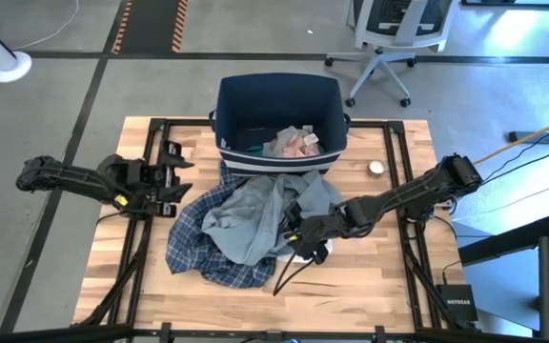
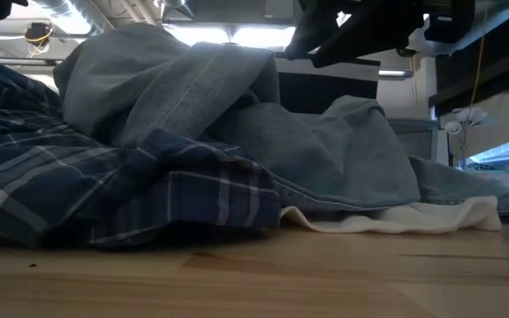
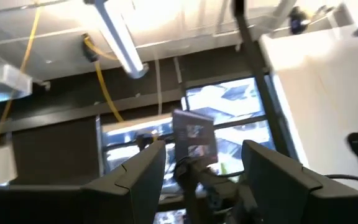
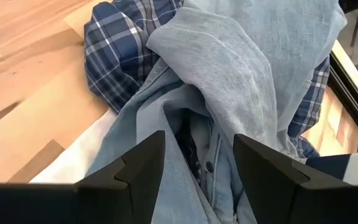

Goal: Sort clothes
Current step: Put the white boxer into the blue laundry bin

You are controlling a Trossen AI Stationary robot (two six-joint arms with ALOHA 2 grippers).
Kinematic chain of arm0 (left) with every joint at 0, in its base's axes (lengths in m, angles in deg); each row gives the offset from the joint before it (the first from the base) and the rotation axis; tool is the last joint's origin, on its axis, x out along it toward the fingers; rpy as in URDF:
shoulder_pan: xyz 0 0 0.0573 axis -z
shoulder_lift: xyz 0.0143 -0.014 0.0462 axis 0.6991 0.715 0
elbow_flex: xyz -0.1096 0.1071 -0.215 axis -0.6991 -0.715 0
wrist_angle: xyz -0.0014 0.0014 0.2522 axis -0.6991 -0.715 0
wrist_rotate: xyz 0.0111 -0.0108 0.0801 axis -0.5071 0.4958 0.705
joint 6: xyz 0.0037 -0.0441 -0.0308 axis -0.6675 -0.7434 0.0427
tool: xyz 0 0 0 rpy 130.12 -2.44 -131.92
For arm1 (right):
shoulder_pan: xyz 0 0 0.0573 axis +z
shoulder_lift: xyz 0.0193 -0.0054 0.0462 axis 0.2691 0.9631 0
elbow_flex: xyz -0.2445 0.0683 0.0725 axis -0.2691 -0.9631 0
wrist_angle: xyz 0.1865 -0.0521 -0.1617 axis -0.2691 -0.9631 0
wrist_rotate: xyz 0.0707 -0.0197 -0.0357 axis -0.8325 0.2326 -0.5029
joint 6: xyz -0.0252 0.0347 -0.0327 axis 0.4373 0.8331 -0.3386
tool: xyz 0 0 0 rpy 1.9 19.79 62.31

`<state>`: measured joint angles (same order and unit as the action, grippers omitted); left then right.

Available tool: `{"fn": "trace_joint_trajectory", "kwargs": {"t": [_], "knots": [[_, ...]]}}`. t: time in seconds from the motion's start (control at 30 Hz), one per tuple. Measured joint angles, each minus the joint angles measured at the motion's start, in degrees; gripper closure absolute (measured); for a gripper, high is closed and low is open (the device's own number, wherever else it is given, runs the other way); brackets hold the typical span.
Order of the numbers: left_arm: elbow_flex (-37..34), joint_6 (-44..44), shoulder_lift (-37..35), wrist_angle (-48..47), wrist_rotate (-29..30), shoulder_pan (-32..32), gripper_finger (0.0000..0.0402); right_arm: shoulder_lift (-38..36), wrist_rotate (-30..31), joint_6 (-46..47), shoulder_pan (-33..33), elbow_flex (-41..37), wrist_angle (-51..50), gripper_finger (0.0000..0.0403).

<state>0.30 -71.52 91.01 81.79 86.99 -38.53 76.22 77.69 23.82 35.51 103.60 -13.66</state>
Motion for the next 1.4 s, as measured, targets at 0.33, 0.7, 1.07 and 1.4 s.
{"fn": "trace_joint_trajectory", "kwargs": {"t": [0.33,0.7,1.07,1.4], "knots": [[0.00,0.02,-0.04,0.20,-0.88,0.00,0.0194,-0.01,0.16,0.02,0.00,0.00,0.00,0.0194],[0.00,0.00,-0.02,0.17,-0.88,0.00,0.0194,-0.01,0.16,0.13,0.00,0.00,-0.02,0.0194],[0.00,0.00,-0.02,0.13,-0.03,0.00,0.0194,0.01,0.16,0.17,0.00,0.00,0.02,0.0194],[0.00,0.01,-0.02,-0.63,4.27,0.00,0.0194,-0.01,0.16,0.22,0.00,0.00,0.09,0.0194]]}}
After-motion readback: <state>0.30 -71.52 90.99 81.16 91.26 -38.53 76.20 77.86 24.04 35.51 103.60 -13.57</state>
